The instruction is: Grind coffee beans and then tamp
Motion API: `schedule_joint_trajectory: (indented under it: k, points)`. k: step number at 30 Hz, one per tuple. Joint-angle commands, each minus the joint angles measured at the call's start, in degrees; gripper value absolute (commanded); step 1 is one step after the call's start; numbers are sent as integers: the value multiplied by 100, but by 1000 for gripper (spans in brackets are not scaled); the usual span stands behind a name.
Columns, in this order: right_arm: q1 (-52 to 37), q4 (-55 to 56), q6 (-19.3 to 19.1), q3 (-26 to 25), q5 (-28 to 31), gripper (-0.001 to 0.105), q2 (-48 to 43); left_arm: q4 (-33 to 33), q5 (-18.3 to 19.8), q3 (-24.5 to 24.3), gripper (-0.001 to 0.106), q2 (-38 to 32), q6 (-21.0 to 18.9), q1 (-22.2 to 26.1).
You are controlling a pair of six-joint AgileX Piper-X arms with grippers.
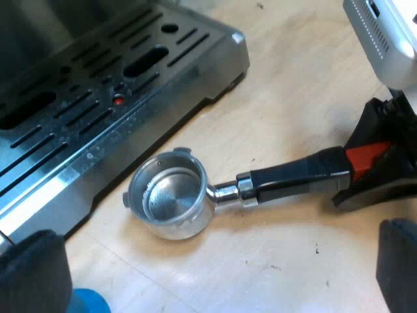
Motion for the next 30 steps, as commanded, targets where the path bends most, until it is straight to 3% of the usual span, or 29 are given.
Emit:
schedule_joint_trajectory:
  k: [1,8,15,21,24,29,30]
  points:
    - [-5,-163,27,-46,67,0,60,-66,-58,-2,97,48,11,-40]
    - [-5,-163,238,-46,67,0,344,-79,58,-2,97,835,42,-40]
    - [-5,52,321,-46,-200,0,396,-194,117,-2,97,1002,42,-40]
    - [-5,515,443,-46,-579,0,396,-194,510,-2,97,1002,42,-40]
    - [-5,917,607,-46,-579,10,396,-194,507,-2,97,1002,42,-40]
    - [-5,1388,626,-46,-789,44,396,-194,507,-2,97,1002,42,-40]
    - [-5,1419,626,-46,-820,47,396,-194,507,-2,97,1002,42,-40]
